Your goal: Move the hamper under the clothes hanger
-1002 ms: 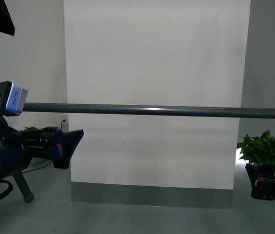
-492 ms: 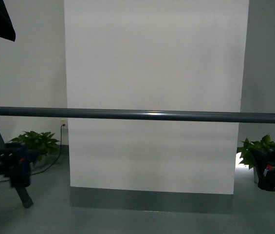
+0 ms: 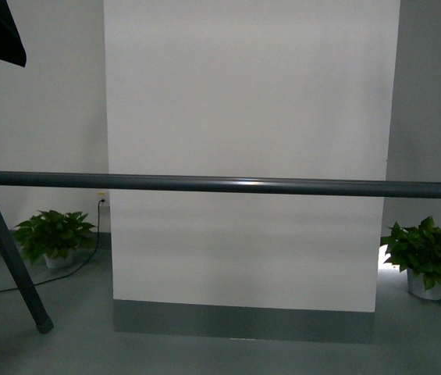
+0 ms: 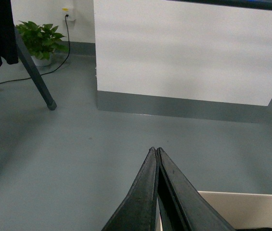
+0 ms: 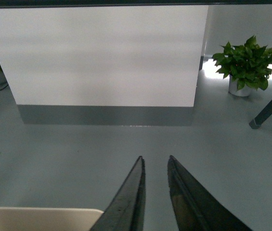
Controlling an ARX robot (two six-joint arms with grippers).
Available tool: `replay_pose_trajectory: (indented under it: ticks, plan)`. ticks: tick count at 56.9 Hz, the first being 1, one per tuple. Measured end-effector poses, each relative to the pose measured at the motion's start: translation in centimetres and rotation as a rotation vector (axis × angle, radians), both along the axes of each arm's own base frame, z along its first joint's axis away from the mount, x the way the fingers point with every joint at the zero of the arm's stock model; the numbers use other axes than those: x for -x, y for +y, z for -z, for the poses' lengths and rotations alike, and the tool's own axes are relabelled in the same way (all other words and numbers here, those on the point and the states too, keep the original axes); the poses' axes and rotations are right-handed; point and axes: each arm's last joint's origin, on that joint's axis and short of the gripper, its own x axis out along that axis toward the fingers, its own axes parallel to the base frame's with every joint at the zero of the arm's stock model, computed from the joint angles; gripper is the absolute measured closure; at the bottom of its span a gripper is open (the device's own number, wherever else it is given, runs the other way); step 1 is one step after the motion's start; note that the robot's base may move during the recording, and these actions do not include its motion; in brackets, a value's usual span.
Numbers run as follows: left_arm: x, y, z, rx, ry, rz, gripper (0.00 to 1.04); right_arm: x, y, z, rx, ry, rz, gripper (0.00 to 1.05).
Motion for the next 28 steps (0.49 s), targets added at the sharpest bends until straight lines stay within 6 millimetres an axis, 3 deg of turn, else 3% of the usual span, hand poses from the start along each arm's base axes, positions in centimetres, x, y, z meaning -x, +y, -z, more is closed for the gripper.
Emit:
replay_pose_trajectory:
  ticks: [4, 18, 28]
  plan:
    - [1.2, 0.0, 0.2, 0.000, -0.001, 0.000, 1.01, 1.3, 0.0, 0.0, 0.001, 0.000, 0.000, 1.03]
    - [4.1, 0.0, 1.6, 0.000, 0.013, 0.000, 1.01, 4.6, 0.0, -0.1, 0.003, -0.002, 0.000, 1.03]
    - [5.9, 0.0, 1.4, 0.000, 0.003, 0.000, 1.01, 6.6, 0.0, -0.1, 0.003, -0.001, 0.000, 1.03]
